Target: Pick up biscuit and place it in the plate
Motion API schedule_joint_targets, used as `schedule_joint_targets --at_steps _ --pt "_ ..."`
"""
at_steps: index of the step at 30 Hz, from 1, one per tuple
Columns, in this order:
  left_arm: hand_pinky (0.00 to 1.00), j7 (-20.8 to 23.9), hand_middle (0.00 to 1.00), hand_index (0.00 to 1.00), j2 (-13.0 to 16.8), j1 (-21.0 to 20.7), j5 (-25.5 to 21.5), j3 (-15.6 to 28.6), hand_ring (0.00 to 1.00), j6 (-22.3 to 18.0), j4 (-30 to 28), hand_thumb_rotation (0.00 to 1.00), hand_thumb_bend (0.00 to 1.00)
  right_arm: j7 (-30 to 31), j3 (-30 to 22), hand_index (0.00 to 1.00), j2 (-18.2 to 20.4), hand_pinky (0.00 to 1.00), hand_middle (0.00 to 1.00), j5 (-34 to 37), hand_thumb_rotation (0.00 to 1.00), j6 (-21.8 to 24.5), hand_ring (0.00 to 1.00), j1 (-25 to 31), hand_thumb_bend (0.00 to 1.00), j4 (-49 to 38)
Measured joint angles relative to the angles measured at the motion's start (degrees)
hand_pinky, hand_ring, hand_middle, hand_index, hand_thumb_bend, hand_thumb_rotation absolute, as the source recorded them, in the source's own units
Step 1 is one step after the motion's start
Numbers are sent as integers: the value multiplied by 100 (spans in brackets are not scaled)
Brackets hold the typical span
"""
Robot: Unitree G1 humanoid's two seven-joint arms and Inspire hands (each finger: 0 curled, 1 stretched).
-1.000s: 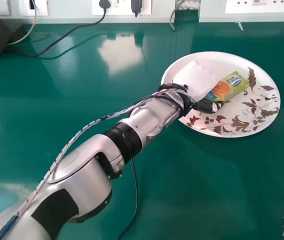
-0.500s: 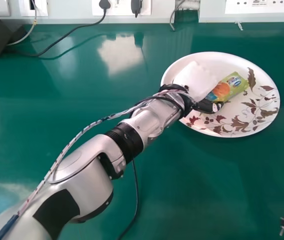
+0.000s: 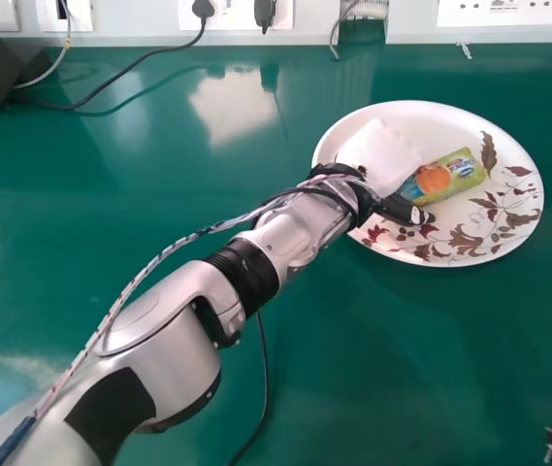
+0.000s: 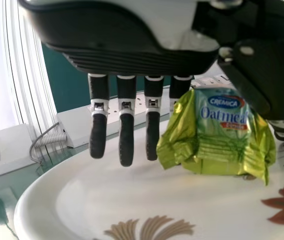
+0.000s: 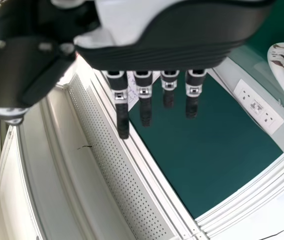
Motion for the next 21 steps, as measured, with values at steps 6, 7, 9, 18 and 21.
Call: schedule_joint_targets --at_steps 6,7,9,18,21 --pt "41 8 66 70 -9 1 -3 1 51 6 6 67 100 14 -4 74 -1 88 89 0 37 -2 93 -7 93 69" --pt "41 8 66 71 -10 1 -3 1 52 6 8 67 100 22 -4 74 -1 89 89 -1 37 -3 93 -7 93 73" --pt "42 8 67 72 -12 1 -3 1 53 7 11 67 100 44 -4 74 -2 89 89 -1 36 -5 93 -8 93 80" --pt "59 42 77 78 -17 1 -17 35 66 5 38 68 100 327 -32 76 -15 89 89 62 35 -12 93 -39 93 142" --pt "65 50 79 80 -17 1 -17 45 71 -2 46 68 100 387 -53 76 -18 88 88 63 34 -12 93 -53 93 157"
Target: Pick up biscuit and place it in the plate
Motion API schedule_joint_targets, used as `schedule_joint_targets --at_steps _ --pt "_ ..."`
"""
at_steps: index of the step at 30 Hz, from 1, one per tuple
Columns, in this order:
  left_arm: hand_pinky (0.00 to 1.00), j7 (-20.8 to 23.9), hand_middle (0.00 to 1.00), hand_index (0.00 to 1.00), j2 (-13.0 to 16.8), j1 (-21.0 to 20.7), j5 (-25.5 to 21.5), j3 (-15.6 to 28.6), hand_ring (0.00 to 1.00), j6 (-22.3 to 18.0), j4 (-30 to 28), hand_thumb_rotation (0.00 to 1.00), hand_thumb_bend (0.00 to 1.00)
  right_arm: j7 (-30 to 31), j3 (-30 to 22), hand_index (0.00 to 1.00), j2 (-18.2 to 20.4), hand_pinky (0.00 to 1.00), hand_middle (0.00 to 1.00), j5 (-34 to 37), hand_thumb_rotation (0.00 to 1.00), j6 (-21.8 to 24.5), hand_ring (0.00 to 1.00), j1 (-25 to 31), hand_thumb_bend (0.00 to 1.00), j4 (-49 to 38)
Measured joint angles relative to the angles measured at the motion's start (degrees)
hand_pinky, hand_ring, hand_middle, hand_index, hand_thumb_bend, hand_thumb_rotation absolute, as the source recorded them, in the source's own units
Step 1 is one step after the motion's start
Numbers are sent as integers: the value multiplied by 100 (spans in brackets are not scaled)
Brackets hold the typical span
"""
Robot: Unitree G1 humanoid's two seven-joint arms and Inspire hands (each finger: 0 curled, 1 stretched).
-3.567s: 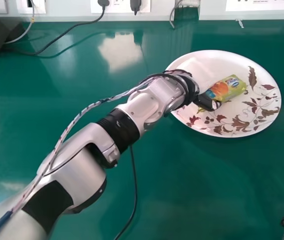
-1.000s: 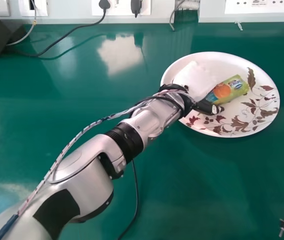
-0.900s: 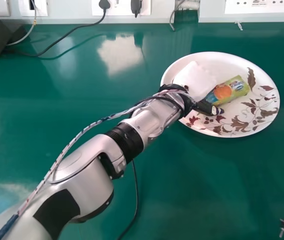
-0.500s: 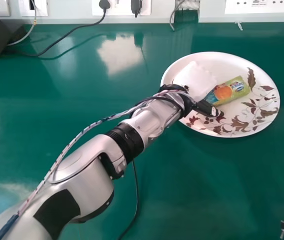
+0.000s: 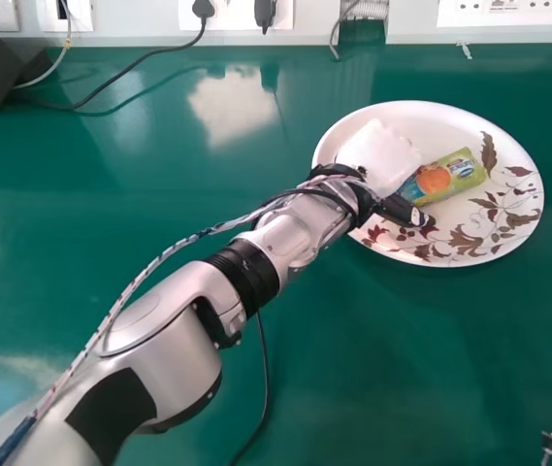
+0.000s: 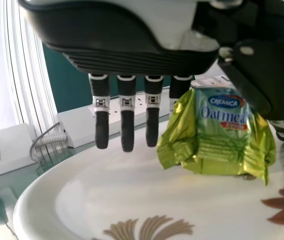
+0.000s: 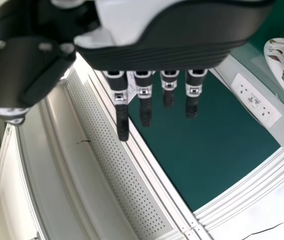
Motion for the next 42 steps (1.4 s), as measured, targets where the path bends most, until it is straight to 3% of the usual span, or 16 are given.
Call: schedule_joint_targets --at_steps 12,28,33,42 --pt "79 62 85 83 -4 -1 -3 15 81 -54 46 70 100 97 -5 75 -6 88 88 60 33 33 94 -3 92 -3" --pt "82 101 86 84 -35 -108 -21 46 83 -122 242 68 100 3 -16 74 -26 87 87 107 33 152 93 -92 90 -58" --pt "87 120 87 86 -48 -128 -185 80 86 -105 301 70 100 -19 -17 73 -37 86 87 104 32 156 93 -111 86 -77" --pt "98 183 90 90 82 -118 -265 148 90 -209 250 74 100 62 -35 77 -45 83 88 196 31 237 92 -116 88 -149"
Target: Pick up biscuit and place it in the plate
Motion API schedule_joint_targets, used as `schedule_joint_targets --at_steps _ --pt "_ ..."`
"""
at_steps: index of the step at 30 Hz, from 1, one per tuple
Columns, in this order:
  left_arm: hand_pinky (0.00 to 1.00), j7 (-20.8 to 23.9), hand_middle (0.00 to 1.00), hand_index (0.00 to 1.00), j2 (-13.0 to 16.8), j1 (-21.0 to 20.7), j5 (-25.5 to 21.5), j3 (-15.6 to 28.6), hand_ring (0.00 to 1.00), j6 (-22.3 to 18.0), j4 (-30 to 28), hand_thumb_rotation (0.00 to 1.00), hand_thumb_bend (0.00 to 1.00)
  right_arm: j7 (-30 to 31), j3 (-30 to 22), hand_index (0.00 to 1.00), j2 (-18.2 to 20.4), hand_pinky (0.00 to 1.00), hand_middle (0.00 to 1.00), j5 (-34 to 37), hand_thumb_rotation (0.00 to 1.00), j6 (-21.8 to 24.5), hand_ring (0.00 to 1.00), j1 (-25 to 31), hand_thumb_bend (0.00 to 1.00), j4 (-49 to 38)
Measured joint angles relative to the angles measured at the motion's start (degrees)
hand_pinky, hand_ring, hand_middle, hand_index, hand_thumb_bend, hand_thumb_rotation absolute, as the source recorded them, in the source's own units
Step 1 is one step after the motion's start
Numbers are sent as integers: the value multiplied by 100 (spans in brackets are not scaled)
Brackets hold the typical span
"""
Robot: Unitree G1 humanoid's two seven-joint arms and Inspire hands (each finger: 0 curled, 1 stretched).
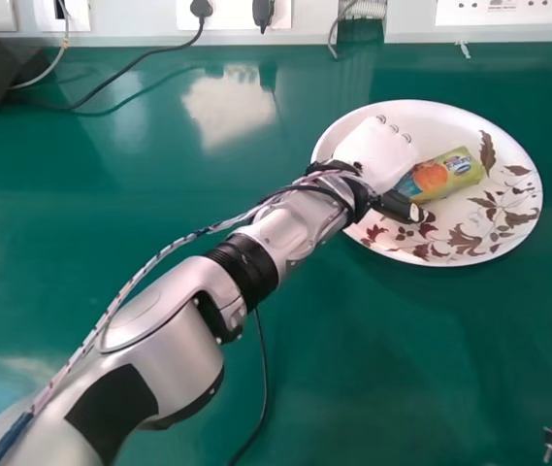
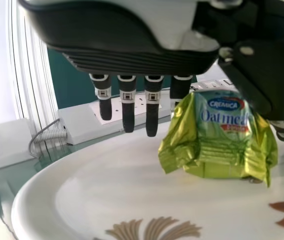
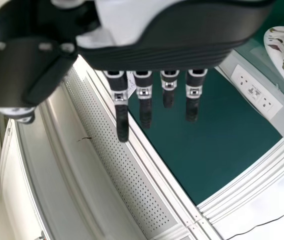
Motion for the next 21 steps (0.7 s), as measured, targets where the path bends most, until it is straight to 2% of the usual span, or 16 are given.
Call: schedule_joint_targets --at_steps 10,21 --pt "100 352 94 90 251 202 -188 128 96 -291 -136 79 100 238 -45 79 -18 80 87 96 31 32 90 -50 87 2" --pt "100 124 95 90 499 446 -400 302 97 -304 -401 80 100 277 -65 80 -25 83 89 80 32 70 91 -107 85 1"
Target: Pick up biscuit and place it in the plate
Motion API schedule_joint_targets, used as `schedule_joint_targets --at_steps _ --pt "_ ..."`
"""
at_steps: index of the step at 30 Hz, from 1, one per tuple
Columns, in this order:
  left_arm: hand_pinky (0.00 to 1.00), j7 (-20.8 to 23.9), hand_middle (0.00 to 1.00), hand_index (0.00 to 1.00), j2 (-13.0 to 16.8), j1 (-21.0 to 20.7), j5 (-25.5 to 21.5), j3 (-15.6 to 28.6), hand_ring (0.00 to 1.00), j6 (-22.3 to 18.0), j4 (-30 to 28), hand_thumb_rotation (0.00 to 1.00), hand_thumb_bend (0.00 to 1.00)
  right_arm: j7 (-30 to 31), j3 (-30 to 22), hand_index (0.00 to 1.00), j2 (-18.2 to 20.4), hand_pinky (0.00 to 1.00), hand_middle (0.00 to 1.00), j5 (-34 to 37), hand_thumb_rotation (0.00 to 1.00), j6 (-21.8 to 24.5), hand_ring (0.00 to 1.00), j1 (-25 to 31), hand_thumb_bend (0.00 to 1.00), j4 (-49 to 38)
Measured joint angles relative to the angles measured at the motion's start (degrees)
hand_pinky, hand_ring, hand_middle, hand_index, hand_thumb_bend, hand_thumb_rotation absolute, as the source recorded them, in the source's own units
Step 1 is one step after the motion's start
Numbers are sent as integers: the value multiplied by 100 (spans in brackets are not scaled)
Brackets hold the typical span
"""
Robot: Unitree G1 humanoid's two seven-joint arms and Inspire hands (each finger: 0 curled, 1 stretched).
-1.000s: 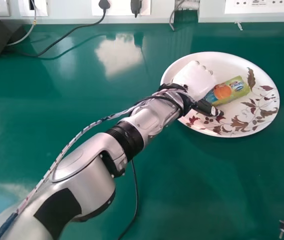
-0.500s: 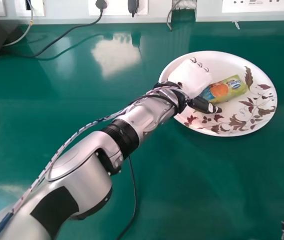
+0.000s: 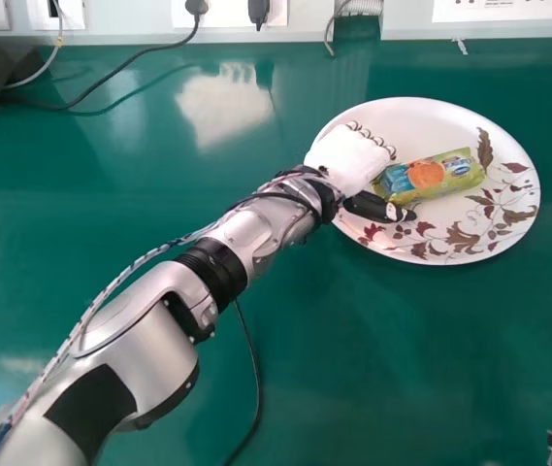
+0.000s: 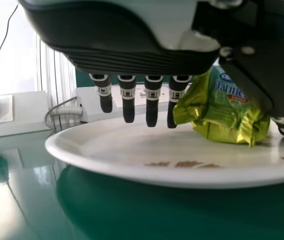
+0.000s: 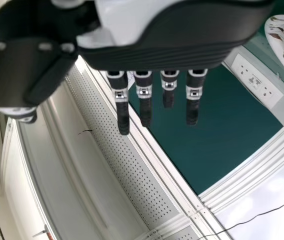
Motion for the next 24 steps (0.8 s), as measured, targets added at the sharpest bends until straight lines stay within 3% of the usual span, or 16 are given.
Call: schedule_joint_targets --at_steps 10,24 --pt "100 -77 97 91 225 190 -8 99 99 22 -368 80 100 1 7 81 8 82 88 -53 32 0 91 23 87 -33" --pt "100 -434 98 93 760 686 -154 466 99 -3 -1492 78 100 1 34 82 12 80 88 -128 34 -1 90 28 87 -64"
